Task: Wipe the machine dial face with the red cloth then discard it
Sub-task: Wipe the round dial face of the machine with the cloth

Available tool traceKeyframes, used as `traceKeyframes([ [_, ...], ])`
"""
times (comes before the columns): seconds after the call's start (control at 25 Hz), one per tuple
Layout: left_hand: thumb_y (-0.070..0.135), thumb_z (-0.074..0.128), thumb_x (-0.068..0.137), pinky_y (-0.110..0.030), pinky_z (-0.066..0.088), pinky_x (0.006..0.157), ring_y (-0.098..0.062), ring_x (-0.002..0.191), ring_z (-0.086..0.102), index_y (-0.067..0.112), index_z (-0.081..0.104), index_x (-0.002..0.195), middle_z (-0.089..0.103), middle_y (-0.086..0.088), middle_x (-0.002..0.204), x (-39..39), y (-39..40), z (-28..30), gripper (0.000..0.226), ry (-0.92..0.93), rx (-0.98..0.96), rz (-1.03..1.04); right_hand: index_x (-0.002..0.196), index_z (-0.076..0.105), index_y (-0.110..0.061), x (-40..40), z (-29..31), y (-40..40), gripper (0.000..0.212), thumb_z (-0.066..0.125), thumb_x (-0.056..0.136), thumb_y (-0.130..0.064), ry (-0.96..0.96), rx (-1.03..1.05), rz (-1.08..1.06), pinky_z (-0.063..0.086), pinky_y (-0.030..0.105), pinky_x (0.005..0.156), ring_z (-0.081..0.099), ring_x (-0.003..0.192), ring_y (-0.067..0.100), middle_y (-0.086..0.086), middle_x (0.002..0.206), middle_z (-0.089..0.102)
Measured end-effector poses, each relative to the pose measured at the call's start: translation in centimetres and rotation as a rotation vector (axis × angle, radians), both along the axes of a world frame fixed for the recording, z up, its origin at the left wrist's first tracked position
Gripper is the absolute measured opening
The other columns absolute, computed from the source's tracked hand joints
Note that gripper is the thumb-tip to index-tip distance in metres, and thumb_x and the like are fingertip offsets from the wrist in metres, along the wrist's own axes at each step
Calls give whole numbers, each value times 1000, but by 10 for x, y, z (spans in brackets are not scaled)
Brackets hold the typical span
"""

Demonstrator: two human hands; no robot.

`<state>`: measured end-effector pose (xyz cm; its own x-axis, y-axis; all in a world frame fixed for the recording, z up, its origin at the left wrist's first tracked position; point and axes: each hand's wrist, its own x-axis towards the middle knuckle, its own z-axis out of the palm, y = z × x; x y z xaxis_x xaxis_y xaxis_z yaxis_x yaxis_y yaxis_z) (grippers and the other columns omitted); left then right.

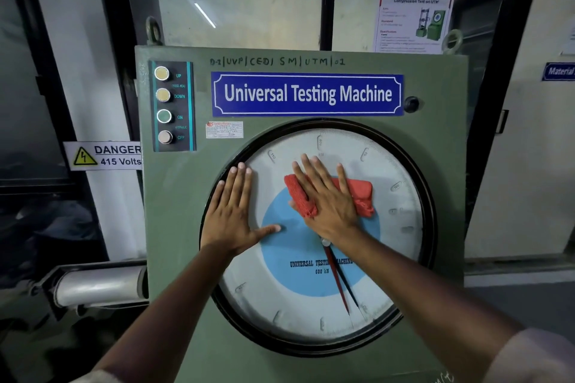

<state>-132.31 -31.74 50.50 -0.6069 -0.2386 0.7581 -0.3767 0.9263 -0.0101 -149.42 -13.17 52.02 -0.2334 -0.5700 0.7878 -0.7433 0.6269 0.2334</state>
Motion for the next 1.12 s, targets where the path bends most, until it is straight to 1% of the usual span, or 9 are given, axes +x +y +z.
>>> traceKeyframes([
  [0.2,103,42,78,-37,-6,136,-19,169,-4,13,-1,173,-5,-3,183,-2,0,-2,138,25,8,3,173,11,-28,13,31,-37,80,32,106,-67,-14,-94,1,7,59,133,8,167,17,-4,181,7],
  [0.4,102,44,78,-36,-8,136,-19,169,-5,13,-3,173,-6,-3,183,0,1,0,138,25,-7,0,173,9,-29,6,-26,5,84,34,104,-69,19,-33,-15,16,64,130,8,167,19,-4,181,5],
  [0.64,102,45,78,-37,-6,136,-20,169,-3,13,-2,173,-7,-3,183,-1,0,0,139,35,0,1,172,14,-30,15,27,-40,82,37,103,-67,-46,-175,10,2,61,132,9,167,19,-5,181,10],
  [0.76,101,43,79,-38,-6,136,-21,169,-4,12,-3,173,-9,-4,183,-2,1,-1,138,11,-10,-9,173,9,-30,16,-16,-25,86,36,101,-71,18,-67,33,10,64,131,7,167,18,-6,182,5],
  [0.84,101,42,79,-38,-5,136,-20,169,-5,12,-4,173,-10,-3,183,0,0,0,137,13,-2,5,173,9,-32,13,-24,-17,84,36,103,-72,82,11,52,15,64,130,8,167,16,-7,181,4],
  [0.88,102,42,79,-38,-5,136,-20,169,-6,12,-4,173,-10,-3,183,2,0,1,138,3,9,-3,173,11,-33,14,-16,-20,83,38,104,-71,73,-11,47,14,64,130,9,167,16,-7,181,5],
  [0.96,102,42,78,-38,-5,136,-20,169,-5,13,-4,173,-10,-2,183,4,-2,-3,138,-9,5,-3,172,12,-32,22,-1,-36,83,40,103,-68,-51,-153,15,5,62,132,8,167,18,-5,181,7],
  [1.04,102,41,79,-38,-5,136,-20,169,-5,12,-3,173,-10,-3,183,4,-2,-8,138,1,-3,3,173,10,-31,31,-5,-48,92,43,97,-71,-83,-177,-17,-2,61,132,5,168,20,-2,182,5],
  [1.12,102,41,79,-38,-5,136,-21,169,-5,11,-4,173,-10,-4,183,2,2,-7,138,-15,-7,-6,173,8,-30,26,-9,-44,110,56,87,-77,68,1,39,-2,61,132,7,167,20,-1,182,2],
])
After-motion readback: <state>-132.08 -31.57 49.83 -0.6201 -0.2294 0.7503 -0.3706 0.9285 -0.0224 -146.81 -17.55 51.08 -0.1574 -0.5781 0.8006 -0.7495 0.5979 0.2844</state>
